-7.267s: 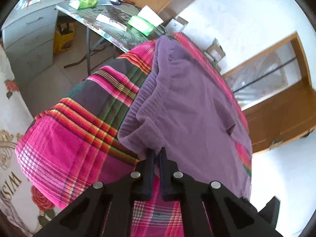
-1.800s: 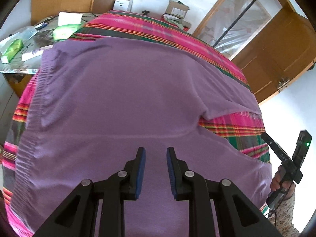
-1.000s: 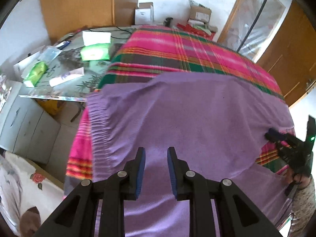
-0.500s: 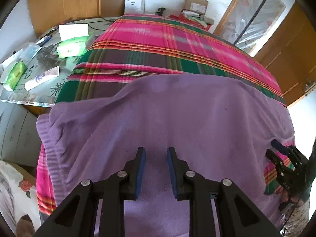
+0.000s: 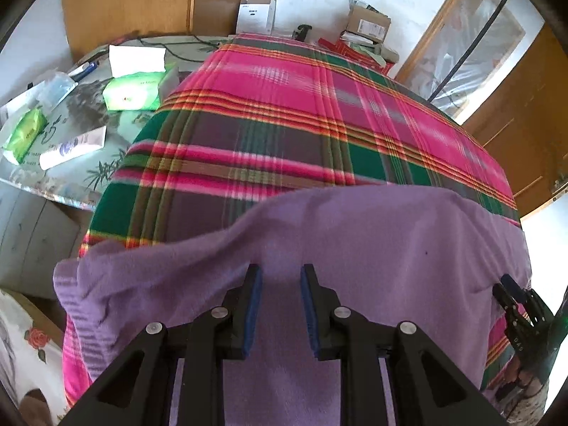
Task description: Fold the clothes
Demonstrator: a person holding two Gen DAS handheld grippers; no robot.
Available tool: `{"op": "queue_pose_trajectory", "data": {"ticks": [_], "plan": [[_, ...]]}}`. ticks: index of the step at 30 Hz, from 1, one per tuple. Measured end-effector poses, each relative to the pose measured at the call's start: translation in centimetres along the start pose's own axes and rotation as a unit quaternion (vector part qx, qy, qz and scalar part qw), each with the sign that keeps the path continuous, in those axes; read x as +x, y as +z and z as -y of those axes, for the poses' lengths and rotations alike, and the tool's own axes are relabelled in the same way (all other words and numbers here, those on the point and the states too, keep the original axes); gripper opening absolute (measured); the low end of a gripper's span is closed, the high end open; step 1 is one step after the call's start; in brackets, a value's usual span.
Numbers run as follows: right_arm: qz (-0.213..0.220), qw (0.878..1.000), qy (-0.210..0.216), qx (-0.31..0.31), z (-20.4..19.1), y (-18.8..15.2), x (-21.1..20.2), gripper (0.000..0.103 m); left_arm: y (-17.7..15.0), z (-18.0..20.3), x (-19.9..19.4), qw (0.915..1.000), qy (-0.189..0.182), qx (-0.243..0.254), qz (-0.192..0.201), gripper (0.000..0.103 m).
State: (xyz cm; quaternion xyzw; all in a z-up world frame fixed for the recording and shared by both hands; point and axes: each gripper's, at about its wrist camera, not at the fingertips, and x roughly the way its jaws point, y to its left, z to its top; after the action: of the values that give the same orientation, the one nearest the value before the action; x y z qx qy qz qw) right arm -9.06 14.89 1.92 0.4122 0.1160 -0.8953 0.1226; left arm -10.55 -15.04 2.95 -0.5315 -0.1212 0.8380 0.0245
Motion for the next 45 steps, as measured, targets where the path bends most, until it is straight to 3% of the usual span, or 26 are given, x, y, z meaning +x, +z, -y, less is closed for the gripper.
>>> {"op": "queue_pose_trajectory", "data": {"ticks": [4, 10, 15, 20, 30, 37, 45], "plan": [[-0.006, 0.999, 0.030, 0.045, 1.0, -0.1, -0.8, 0.033, 0.2, -0.1, 0.0, 1.0000, -0.002, -0.002, 0.001, 0.023], [0.002, 0.987, 0.146, 0.068, -0.4, -0.9, -3.7, 0.033, 0.0, -0.1, 0.0, 1.0000, -0.001, 0.000, 0.002, 0.023], [0.001, 0.973, 0.229, 0.036, -3.1, -2.4, -5.9, 0.033, 0.0, 0.4, 0.0, 0.9999, 0.011, 0.009, 0.001, 0.023], [-0.002, 0.976, 0.216, 0.014, -4.1, -2.6, -5.9, 0.033, 0.1, 0.2, -0.2, 0.9997, 0.020, 0.010, -0.012, 0.023], [0.029, 0.983, 0.182, 0.022, -1.3, 0.5, -7.7, 0.035, 0.6, -4.9, -3.7, 0.9948, 0.100, -0.016, -0.011, 0.023], [0.080, 0.985, 0.155, -0.016, 0.0, 5.4, -12.6, 0.035, 1.4, -5.9, -9.7, 0.9879, 0.153, 0.018, 0.020, 0.023], [0.126, 0.972, 0.185, -0.064, -1.7, 11.7, -17.9, 0.036, 2.4, -4.0, -14.3, 0.9762, 0.191, 0.096, 0.038, 0.023]]}}
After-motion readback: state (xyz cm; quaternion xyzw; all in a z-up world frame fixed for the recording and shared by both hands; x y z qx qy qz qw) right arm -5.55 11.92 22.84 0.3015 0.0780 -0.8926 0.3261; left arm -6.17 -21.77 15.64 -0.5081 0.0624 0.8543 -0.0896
